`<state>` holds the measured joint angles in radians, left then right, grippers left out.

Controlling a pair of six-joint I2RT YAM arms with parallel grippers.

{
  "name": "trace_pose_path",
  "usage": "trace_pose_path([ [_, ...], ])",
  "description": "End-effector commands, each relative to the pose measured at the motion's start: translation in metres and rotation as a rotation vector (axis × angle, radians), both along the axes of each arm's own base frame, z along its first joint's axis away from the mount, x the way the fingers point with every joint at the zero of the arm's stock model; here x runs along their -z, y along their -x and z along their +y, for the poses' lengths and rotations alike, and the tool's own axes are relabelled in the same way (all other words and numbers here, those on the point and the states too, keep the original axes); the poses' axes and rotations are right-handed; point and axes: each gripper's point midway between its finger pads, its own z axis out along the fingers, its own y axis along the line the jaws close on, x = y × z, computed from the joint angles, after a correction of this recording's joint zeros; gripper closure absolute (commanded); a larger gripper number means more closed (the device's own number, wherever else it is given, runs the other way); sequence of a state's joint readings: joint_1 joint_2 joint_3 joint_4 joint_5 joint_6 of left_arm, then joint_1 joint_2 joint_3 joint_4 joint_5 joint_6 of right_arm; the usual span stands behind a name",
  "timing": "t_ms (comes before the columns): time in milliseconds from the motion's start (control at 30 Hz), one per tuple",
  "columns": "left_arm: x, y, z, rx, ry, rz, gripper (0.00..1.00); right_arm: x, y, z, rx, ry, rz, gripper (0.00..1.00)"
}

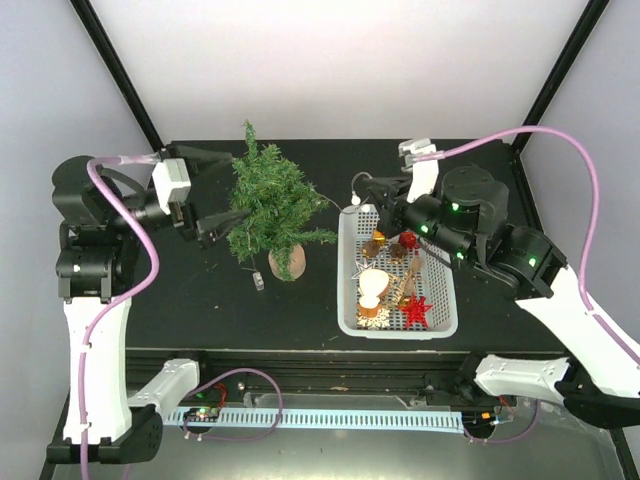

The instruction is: Decorate the small christmas tree

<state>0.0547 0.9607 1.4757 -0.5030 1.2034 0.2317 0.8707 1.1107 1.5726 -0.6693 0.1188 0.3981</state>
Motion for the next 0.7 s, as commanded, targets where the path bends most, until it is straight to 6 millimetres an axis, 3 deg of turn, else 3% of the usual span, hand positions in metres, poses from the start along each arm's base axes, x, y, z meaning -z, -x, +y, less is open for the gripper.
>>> trace_pose_path([
  [0,0.001,0.04,-0.022,0.177,-0.011,0.025,0.01,-0.007,0.016,0.007,0.004,0.048,-0.019,0.99],
  [200,0.028,0.042,-0.06,0.231,-0.066,0.077,0.03,-0.008,0.033,0.034,-0.06,0.049,-0.016,0.99],
  [333,0.043,0.044,-0.083,0.249,-0.119,0.054,0.16,-0.014,0.039,0.045,-0.099,0.007,-0.011,0.99],
  [500,0.053,0.018,-0.104,0.161,-0.189,0.034,0.38,-0.021,0.047,0.059,-0.153,-0.023,-0.012,0.99],
  [667,0.049,-0.018,-0.109,0.008,-0.189,0.034,0.35,-0.025,0.052,0.066,-0.184,-0.032,-0.02,0.99],
])
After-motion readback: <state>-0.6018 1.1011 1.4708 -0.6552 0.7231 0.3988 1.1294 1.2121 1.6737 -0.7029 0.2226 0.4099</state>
